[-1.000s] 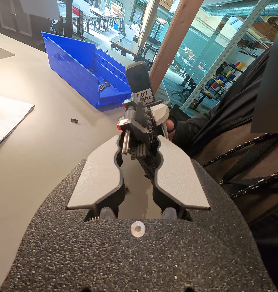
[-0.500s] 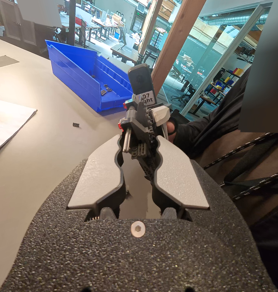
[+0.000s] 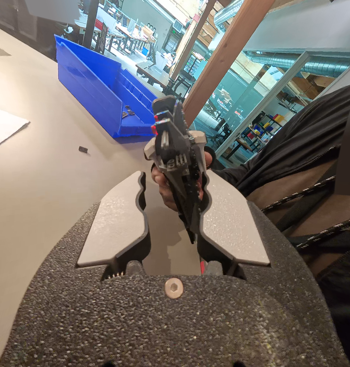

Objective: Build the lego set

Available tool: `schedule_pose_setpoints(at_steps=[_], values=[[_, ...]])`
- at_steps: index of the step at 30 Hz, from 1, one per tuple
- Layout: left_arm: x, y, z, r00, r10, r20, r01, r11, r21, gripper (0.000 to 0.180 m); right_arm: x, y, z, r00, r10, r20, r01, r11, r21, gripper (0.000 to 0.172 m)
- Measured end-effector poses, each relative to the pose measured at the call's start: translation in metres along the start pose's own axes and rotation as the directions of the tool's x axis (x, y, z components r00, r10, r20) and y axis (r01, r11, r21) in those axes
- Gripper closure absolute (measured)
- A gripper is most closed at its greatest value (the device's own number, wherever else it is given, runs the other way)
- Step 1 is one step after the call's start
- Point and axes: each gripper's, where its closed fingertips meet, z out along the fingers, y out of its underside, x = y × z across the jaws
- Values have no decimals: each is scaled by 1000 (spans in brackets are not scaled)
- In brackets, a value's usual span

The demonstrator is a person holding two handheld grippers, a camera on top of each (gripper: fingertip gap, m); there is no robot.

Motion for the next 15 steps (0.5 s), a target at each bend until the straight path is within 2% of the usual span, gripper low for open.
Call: schedule_pose_setpoints(at_steps=[5, 11, 15], values=[[-3, 0, 3, 986, -165, -18, 166, 983, 79, 130, 3, 1, 0, 998, -55, -41, 54, 998, -24, 137], [0, -5, 4, 976, -217, -32, 219, 962, 162, 146, 4, 4, 2, 995, -82, -61, 80, 996, -31, 137], [-1, -7, 4, 970, -240, -28, 241, 949, 202, 146, 4, 6, 3, 992, -104, -76, 101, 994, -46, 137]])
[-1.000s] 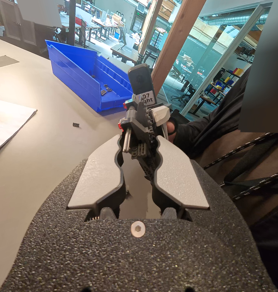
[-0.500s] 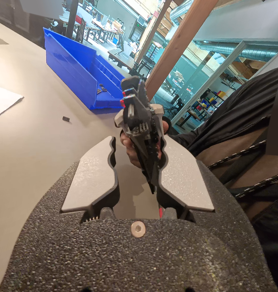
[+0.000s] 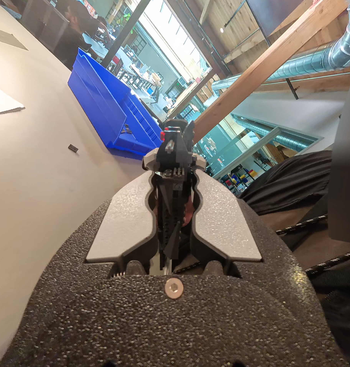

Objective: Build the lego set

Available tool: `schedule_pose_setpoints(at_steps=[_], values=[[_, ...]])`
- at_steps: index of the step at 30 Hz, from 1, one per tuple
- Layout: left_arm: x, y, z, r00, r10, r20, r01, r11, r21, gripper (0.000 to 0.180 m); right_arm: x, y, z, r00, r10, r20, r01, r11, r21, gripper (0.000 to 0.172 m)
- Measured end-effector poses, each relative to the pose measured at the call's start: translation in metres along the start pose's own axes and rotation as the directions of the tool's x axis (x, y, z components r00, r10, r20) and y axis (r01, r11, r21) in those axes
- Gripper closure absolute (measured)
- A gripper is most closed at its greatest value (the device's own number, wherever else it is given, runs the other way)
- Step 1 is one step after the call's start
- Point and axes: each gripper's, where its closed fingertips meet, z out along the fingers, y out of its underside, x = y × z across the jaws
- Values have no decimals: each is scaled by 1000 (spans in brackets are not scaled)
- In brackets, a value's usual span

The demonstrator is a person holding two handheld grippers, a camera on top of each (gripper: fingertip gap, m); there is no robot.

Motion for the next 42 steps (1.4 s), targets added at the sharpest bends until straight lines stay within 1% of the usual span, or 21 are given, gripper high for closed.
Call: schedule_pose_setpoints(at_steps=[7, 10, 14, 16, 19, 22, 24, 26, 29, 31, 35, 42], values=[[-2, -1, -3, 1000, -6, -4, 6, 998, 61, 146, 2, 2, 3, 1000, -17, -25, 17, 999, -27, 137], [-5, -3, -4, 999, -32, -7, 33, 995, 89, 146, 6, 1, 5, 999, -6, -54, 4, 999, -42, 136], [-14, -7, -9, 994, -109, -32, 113, 982, 149, 146, 17, -1, 10, 989, 29, -147, -41, 996, -77, 136], [-19, -7, -11, 989, -144, -29, 147, 973, 179, 146, 23, -7, 8, 978, 33, -208, -49, 996, -71, 132], [-27, -11, -18, 985, -172, 2, 166, 954, 249, 146, 29, -13, 0, 953, -12, -303, -20, 995, -102, 127], [-26, -16, -22, 993, -104, 53, 83, 948, 306, 146, 25, -3, -1, 933, -109, -344, 37, 977, -210, 124], [-23, -17, -22, 994, -40, 99, 7, 949, 317, 147, 21, 3, 2, 922, -159, -352, 68, 964, -258, 124], [-19, -16, -21, 992, 18, 129, -59, 945, 323, 147, 15, 4, 6, 924, -178, -339, 93, 963, -252, 125], [-13, -16, -20, 987, 75, 139, -118, 936, 331, 147, 14, 3, 6, 919, -186, -346, 107, 966, -237, 131], [-11, -14, -19, 983, 105, 152, -150, 935, 322, 147, 15, 3, 4, 917, -186, -352, 105, 966, -237, 133], [-8, -9, -16, 979, 138, 148, -177, 938, 298, 146, 13, 4, 3, 921, -185, -344, 109, 967, -229, 136], [-2, -8, -14, 978, 165, 128, -196, 935, 294, 146, 7, 4, 3, 930, -199, -308, 137, 968, -211, 137]])
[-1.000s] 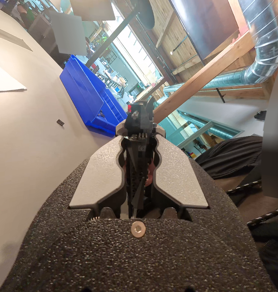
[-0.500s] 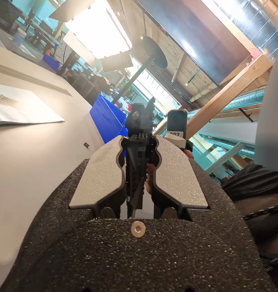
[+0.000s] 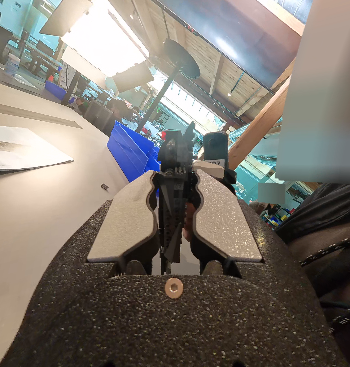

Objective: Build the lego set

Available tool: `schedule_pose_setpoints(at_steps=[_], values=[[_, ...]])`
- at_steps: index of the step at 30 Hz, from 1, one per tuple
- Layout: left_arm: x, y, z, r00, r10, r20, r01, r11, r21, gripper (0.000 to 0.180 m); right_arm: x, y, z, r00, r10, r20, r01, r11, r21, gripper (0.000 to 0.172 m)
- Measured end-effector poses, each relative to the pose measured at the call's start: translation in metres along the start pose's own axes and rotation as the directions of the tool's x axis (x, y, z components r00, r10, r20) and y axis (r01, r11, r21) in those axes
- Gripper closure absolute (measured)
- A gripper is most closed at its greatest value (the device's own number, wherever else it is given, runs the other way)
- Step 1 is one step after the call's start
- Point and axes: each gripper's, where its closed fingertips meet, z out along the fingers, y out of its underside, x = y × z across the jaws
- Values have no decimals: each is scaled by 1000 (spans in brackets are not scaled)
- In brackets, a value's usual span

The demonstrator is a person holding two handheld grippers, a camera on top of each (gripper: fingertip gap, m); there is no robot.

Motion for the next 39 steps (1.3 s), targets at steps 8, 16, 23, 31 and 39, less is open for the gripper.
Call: schedule_pose_setpoints(at_steps=[8, 16, 23, 31, 39], values=[[0, -1, 1, 1000, -9, -14, 9, 1000, 13, 146, 1, -1, 0, 1000, -29, -3, 29, 999, 20, 138], [-9, 0, 1, 996, -91, -6, 91, 995, 29, 146, 7, 0, 3, 1000, 11, -20, -10, 1000, 10, 138], [-10, 0, -1, 991, -133, -33, 134, 990, 45, 147, 7, -1, 2, 995, 87, 39, -88, 996, 31, 141], [-9, 1, -2, 992, -119, -47, 121, 992, 29, 146, 5, -1, 3, 993, 90, 70, -93, 995, 38, 142], [-19, 5, -7, 986, -163, -23, 164, 986, 25, 147, 12, 8, 7, 992, 119, 48, -120, 993, 10, 142]])
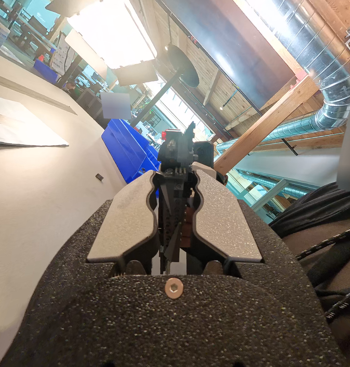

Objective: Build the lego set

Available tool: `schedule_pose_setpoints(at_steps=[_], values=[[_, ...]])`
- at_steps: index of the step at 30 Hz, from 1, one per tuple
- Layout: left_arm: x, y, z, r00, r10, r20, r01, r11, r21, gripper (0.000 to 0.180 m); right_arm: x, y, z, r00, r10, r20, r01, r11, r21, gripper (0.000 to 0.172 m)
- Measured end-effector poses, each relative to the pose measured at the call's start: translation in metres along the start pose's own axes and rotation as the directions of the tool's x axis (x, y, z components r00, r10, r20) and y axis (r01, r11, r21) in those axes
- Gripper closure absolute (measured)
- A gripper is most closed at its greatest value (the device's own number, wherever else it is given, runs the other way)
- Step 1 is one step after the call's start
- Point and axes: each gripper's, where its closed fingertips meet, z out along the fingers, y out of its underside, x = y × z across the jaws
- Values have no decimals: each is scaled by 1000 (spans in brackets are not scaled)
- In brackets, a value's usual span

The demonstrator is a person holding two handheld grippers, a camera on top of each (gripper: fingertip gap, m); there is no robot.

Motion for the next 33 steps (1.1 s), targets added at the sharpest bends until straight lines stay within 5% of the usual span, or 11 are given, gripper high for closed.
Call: schedule_pose_setpoints(at_steps=[7, 14, 21, 33], values=[[-34, -13, -18, 974, -228, 1, 227, 967, 117, 147, 27, 12, -1, 993, -83, -83, 75, 992, -99, 130], [-70, -19, -19, 967, -242, 84, 235, 968, 88, 147, 83, 10, -20, 955, -226, -190, 187, 961, -202, 135], [-101, -24, -13, 943, -306, 130, 293, 950, 105, 147, 118, 16, -29, 935, -205, -289, 148, 967, -209, 141], [-135, -54, 14, 895, -446, -18, 441, 879, 183, 147, 132, 22, -28, 926, -156, -343, 71, 966, -247, 141]])
